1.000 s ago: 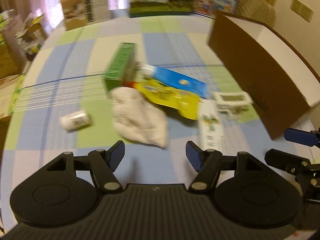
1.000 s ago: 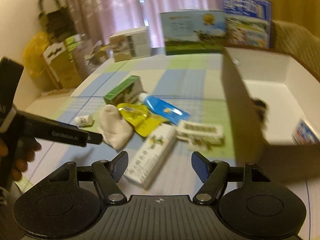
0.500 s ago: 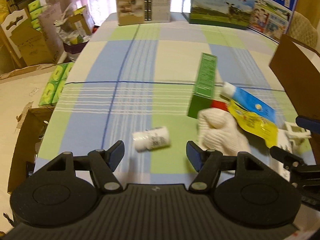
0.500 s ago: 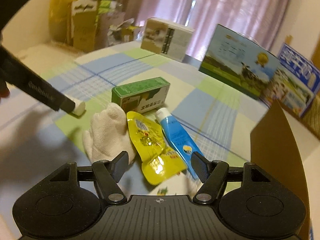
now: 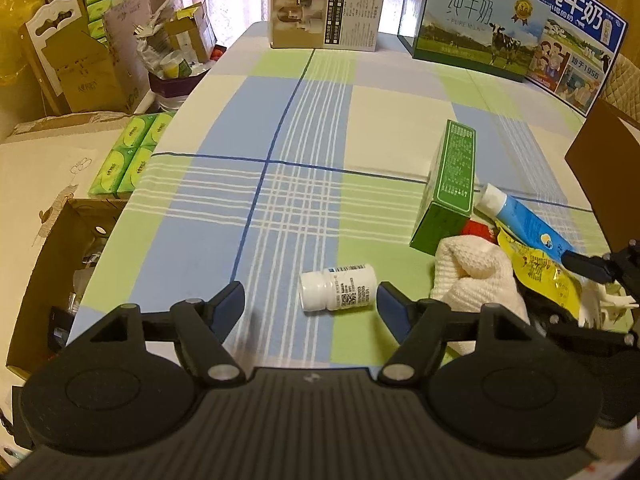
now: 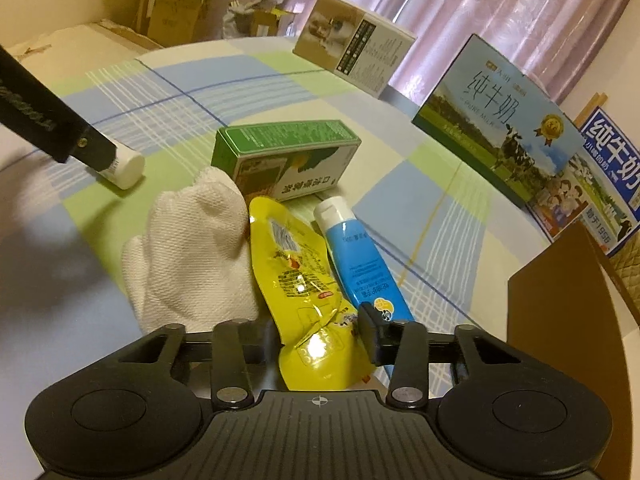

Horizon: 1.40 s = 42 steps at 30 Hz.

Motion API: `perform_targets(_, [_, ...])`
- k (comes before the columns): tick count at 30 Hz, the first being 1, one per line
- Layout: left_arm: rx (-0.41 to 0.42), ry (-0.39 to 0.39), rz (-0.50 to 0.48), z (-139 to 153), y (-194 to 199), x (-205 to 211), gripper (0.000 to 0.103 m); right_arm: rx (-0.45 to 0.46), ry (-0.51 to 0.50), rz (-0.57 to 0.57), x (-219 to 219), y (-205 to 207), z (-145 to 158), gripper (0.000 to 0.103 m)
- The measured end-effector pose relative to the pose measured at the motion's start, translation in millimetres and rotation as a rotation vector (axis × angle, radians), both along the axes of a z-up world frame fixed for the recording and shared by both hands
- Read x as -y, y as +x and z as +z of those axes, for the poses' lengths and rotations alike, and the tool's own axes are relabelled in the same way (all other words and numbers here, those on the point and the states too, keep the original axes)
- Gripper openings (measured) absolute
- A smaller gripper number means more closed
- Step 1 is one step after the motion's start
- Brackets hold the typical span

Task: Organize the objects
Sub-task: 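Close the left tool on the white pill bottle while the right tool lifts the yellow pouch, then carry the bottle in the left tool while the right tool carries the pouch, releasing both into the storage box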

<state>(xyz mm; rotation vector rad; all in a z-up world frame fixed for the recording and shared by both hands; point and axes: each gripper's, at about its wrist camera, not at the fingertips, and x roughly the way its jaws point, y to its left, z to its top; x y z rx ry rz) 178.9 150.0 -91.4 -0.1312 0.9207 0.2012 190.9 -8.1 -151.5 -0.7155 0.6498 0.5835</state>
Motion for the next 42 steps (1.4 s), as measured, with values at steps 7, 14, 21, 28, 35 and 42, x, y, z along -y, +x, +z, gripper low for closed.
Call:
perform_targets(7, [0.003,0.003,-0.004,-2.3,0.1,-1.4,0.072,0.019,0.079,0.011,13.1,-0.2,17.1,0.016])
perform_targets(14, [-0.013,0.000,0.000,-10.0,5.8,-1.2,0.072,-0.083,0.253,-0.068,36.9,-3.9,45.5,0.016])
perform_targets(21, [-0.020,0.007,-0.012,-18.1,13.0,5.1,0.070,-0.211,0.406,-0.195,62.1,1.1,62.8,0.016])
perform_targets(28, [-0.025,0.040,-0.024,-23.1,18.7,7.8,0.055,-0.249,0.476,-0.255,82.9,1.0,74.8,0.016])
perform_targets(35, [-0.019,0.068,-0.039,-22.2,17.7,10.1,0.042,-0.250,0.521,-0.269,96.6,-7.0,88.7,0.016])
perform_targets(42, [0.023,0.076,-0.028,-7.6,9.6,8.9,0.042,-0.258,0.578,-0.279,118.1,-19.5,106.6,0.016])
